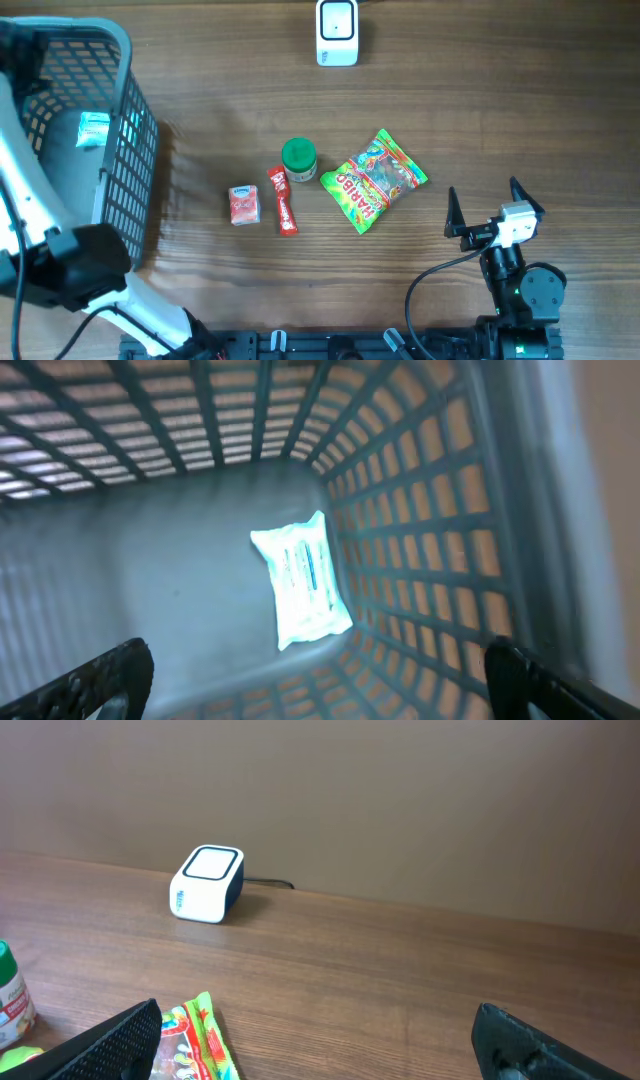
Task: Scan the item barcode
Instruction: 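Reach the left gripper into the basket toward the wipes pack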
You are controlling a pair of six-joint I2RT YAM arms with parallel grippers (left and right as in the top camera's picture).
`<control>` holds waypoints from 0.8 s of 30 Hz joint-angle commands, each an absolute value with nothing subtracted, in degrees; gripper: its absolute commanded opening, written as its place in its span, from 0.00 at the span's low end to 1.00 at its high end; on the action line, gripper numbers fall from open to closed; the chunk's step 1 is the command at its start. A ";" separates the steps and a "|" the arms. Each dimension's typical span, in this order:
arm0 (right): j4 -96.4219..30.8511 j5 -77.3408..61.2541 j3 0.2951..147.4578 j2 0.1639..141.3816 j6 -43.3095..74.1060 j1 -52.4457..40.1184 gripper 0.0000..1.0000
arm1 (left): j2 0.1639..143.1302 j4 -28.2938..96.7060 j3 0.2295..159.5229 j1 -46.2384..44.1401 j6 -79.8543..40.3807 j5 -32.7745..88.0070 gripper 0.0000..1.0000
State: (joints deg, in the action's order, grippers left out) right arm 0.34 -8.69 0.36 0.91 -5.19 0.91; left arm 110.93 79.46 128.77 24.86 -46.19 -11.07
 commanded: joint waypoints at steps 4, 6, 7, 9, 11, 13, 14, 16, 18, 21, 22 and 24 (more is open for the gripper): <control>0.56 -8.29 0.30 0.60 -4.38 0.64 1.00 | 112.31 67.00 107.70 25.04 -46.94 -9.10 1.00; 0.56 -8.29 0.30 0.60 -4.36 0.64 1.00 | 112.31 63.90 103.28 25.04 -46.92 -7.68 1.00; 0.56 -8.29 0.30 0.60 -4.40 0.64 1.00 | 112.31 62.19 100.90 25.04 -46.92 -7.62 1.00; 0.56 -8.29 0.30 0.60 -4.36 0.64 1.00 | 112.33 57.28 95.77 25.04 -46.92 -7.51 1.00; 0.56 -8.29 0.30 0.60 -4.36 0.64 1.00 | 112.53 51.42 91.66 24.99 -46.72 -7.40 1.00; 0.56 -8.29 0.30 0.60 -4.40 0.64 1.00 | 112.88 48.51 89.73 24.99 -46.74 -7.05 1.00; 0.56 -8.29 0.30 0.60 -4.38 0.64 1.00 | 113.38 47.94 89.43 24.97 -46.74 -7.05 1.00; 0.56 -8.29 0.30 0.58 -4.38 0.64 1.00 | 115.11 47.59 89.23 24.99 -46.72 -7.07 1.00; 0.56 -8.29 0.30 0.60 -4.36 0.64 1.00 | 117.16 47.22 89.23 24.97 -46.74 -7.05 1.00; 0.56 -8.29 0.30 0.60 -4.38 0.64 1.00 | 119.20 46.46 89.23 24.97 -46.74 -7.05 1.00; 0.56 -8.29 0.30 0.60 -4.38 0.64 1.00 | 119.59 46.00 89.23 24.99 -46.74 -7.07 1.00; 0.56 -8.29 0.30 0.60 -4.38 0.64 1.00 | 119.81 45.47 89.23 24.99 -46.74 -7.07 0.90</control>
State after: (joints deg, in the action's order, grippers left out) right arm 0.36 -8.69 0.36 0.91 -5.19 0.91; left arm 118.30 45.95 89.58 24.86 -46.59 -6.90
